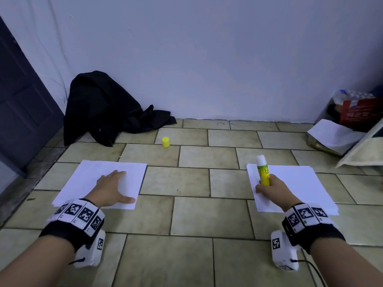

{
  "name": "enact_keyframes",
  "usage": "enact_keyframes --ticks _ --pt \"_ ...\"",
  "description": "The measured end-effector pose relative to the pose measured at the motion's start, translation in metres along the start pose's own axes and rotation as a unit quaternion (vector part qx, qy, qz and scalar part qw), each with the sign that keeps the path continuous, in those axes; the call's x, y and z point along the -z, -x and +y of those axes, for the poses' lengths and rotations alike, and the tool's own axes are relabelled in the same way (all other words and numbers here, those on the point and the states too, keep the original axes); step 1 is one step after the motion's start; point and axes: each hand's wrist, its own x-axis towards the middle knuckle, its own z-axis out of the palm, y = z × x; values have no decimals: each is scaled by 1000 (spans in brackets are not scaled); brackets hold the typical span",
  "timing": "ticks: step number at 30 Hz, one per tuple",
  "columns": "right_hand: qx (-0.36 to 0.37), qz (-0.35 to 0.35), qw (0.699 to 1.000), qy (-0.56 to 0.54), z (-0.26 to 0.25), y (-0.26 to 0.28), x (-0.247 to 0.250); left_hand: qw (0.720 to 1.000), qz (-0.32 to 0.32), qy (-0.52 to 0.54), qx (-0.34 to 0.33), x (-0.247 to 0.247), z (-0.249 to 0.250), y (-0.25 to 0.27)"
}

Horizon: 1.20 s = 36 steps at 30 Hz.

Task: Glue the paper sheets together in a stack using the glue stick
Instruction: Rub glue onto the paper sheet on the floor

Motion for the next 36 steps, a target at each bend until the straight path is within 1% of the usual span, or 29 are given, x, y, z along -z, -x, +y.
enact_keyframes --ticks 6,8,9,11,13,14,15,17,20,22,24,26,30,33,36 --pt "8 3 1000 23 2 -1 -3 999 23 -11 -20 1 -2 0" --pt "9 2 1000 22 2 -1 -4 999 46 4 -13 6 -1 0" --pt "8 1 1000 19 3 -1 -4 998 68 8 -8 9 0 2" --pt "1 2 1000 5 4 -2 -3 991 136 10 -14 17 9 9" --pt "-4 2 1000 -8 4 -2 -3 977 205 10 -56 23 29 20" --pt "-5 2 1000 -13 4 -2 -3 972 221 7 -80 24 43 27" --pt "-4 2 1000 -15 5 -2 -3 969 223 -3 -105 22 60 35" --pt "-2 5 1000 -12 5 -3 -3 970 188 -19 -156 11 100 50" --pt "-5 13 1000 -10 5 -5 -4 968 111 -26 -221 -18 160 64" --pt "-6 16 1000 -4 4 -7 -5 968 63 -32 -240 -39 191 65" --pt "-5 16 1000 13 4 -8 -4 968 13 -40 -247 -55 209 63" --pt "5 17 1000 25 5 -8 -3 968 -26 -55 -242 -65 217 61" --pt "33 28 999 5 5 -4 0 963 -72 -96 -241 -69 218 54" --pt "59 41 997 -6 2 6 3 951 -79 -140 -265 -66 212 48" --pt "87 62 993 -58 -11 18 14 935 -67 -181 -297 -61 207 43"
